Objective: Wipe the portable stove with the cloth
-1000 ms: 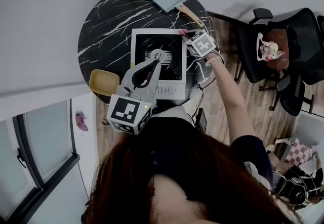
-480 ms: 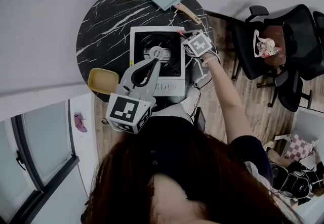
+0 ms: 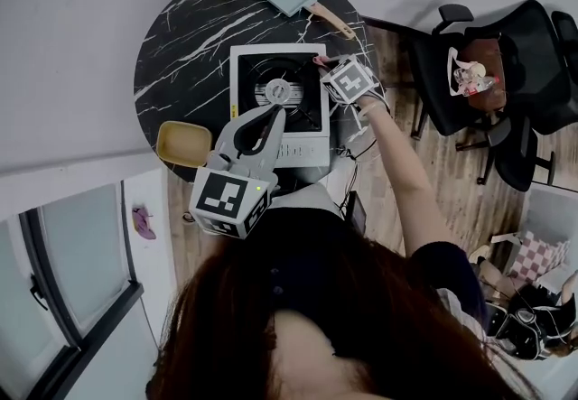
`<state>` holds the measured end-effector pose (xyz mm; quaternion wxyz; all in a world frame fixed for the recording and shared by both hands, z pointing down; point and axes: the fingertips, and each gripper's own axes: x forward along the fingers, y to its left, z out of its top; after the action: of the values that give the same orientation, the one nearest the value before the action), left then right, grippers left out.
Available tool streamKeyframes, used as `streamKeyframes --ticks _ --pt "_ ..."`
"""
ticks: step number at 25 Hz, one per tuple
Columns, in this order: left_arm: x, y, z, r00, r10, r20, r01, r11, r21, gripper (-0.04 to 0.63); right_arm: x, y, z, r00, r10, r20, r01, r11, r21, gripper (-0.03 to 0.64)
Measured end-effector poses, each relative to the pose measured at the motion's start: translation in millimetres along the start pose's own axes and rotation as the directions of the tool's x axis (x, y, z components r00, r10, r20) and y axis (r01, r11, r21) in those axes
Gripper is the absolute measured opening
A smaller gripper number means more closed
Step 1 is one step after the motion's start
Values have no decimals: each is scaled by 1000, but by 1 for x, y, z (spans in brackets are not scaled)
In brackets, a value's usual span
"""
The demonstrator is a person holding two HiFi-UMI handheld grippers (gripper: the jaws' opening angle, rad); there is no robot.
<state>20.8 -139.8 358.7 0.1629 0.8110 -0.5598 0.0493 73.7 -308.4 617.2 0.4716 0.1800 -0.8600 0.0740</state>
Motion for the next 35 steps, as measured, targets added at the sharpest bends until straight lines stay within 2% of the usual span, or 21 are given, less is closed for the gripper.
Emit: streamKeyframes --ticks 17,35 --pt "-13 1 -1 1000 -14 11 15 1000 -14 12 -8 16 -9 999 -26 -25 26 999 -25 26" --pt "-30 -3 0 999 -33 33 34 999 -20 12 -20 40 -27 999 -29 -45 29 1000 7 26"
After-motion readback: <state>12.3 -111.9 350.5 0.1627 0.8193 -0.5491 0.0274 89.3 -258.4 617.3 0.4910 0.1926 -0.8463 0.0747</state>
